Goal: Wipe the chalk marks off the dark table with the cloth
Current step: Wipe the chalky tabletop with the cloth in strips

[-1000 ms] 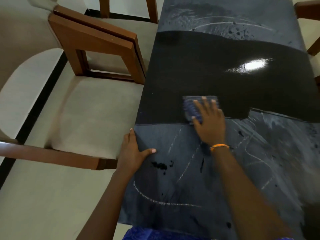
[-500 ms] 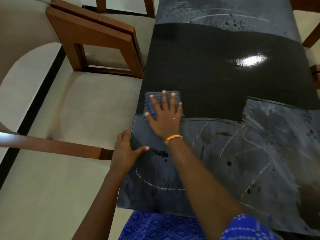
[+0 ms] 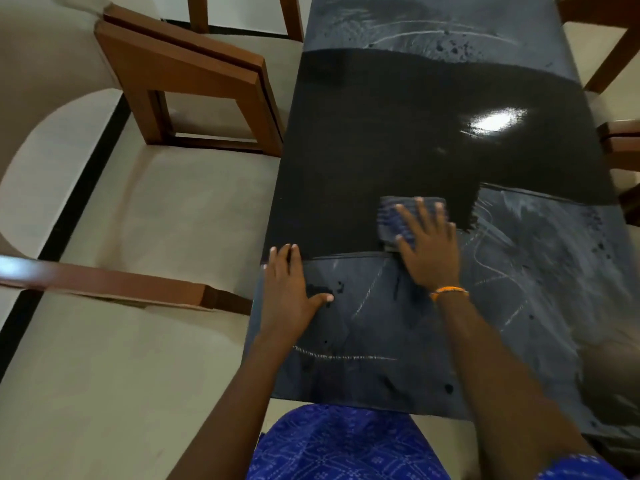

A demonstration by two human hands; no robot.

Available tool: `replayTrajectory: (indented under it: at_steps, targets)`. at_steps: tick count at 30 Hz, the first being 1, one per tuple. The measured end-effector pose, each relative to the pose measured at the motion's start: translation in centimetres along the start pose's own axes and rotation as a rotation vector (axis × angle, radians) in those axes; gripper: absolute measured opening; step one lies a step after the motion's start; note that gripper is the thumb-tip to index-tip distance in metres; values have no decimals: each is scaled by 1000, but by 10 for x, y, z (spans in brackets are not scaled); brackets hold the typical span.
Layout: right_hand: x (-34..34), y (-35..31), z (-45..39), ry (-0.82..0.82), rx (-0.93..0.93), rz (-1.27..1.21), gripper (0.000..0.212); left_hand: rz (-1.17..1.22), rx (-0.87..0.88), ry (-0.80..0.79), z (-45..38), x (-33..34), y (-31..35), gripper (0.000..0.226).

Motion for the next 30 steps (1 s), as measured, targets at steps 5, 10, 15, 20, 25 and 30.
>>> replayTrajectory:
  at_steps: [5, 10, 15, 20, 25, 30]
  targets:
    - [-10, 100, 30, 44, 440, -146, 60, -23, 149, -89, -5, 23, 36, 101]
    - [-3, 32, 11, 82, 579, -220, 64, -145, 178, -118, -8, 35, 56, 99]
    - [13, -72, -8, -2, 27, -134, 62, -153, 93, -76, -11, 36, 60, 105]
    - [10, -26, 5, 3, -165, -114, 56, -189, 93, -35, -13, 49, 96, 105]
    - [-7, 116, 40, 85, 80, -76, 57, -270, 283, -91, -23, 86, 182, 103]
    - [-20, 290, 92, 102, 460, -69, 59, -330, 341, -101, -31, 117, 236, 100]
Point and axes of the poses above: each hand's wrist, its own z-axis away from the middle knuckle, its own x-axis out of the palm, y = z × x, the point moved 6 cm from there along -z, towards the middle knuckle, and after that the axes turned 9 degrees about -y, right-handed, at the moved point
